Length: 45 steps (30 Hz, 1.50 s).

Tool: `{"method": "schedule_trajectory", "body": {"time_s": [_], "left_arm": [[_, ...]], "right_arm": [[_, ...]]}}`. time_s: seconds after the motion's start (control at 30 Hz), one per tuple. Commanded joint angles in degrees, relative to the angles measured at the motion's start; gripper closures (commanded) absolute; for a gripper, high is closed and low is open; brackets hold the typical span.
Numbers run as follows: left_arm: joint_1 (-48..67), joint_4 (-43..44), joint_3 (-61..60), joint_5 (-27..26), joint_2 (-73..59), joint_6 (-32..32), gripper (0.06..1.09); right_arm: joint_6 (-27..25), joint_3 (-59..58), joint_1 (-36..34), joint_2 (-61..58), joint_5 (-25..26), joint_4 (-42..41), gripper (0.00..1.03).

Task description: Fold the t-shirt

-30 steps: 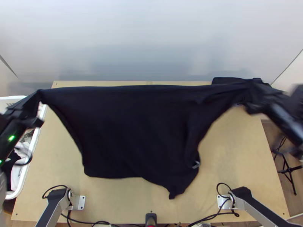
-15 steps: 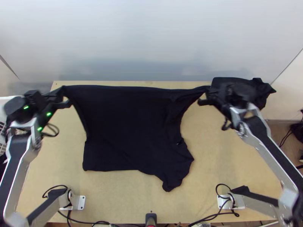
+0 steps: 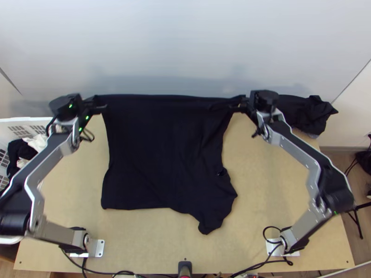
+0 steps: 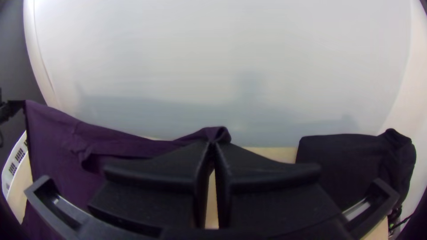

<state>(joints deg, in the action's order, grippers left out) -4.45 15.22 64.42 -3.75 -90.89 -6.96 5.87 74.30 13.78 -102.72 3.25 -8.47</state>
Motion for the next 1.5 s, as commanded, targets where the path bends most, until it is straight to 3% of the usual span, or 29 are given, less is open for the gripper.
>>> {"method": "schedule_trajectory", "body": {"time_s": [0.0, 0.27, 0.43, 0.9, 1.1, 1.47], "left_arm": [[0.84, 0.51, 14.24, 3.57, -15.1, 0.63, 1.05], [1.11, -5.64, 32.08, 6.21, -28.99, 2.74, 1.05], [2.78, -6.52, 32.78, 7.26, -30.92, 3.27, 1.05], [2.43, -3.45, 6.94, 7.09, -15.81, 13.03, 1.05], [-0.39, -2.22, 1.93, 5.77, -12.12, 16.89, 1.05], [-0.65, -1.69, -5.27, 4.54, -10.71, 19.18, 1.05]], "right_arm": [[-1.21, 16.05, -1.65, -14.88, 1.76, -0.06, 1.0], [-1.21, 36.88, -3.15, -28.06, 2.29, 7.85, 1.0], [-1.12, 39.08, -2.53, -29.47, 2.82, 9.7, 1.0], [-1.91, 4.71, 1.78, -4.16, 2.91, 10.4, 1.0], [-1.65, -2.41, 3.27, 1.99, 2.82, 16.29, 1.0], [-1.65, -11.9, 8.28, 5.07, 2.47, 18.66, 1.0]]}}
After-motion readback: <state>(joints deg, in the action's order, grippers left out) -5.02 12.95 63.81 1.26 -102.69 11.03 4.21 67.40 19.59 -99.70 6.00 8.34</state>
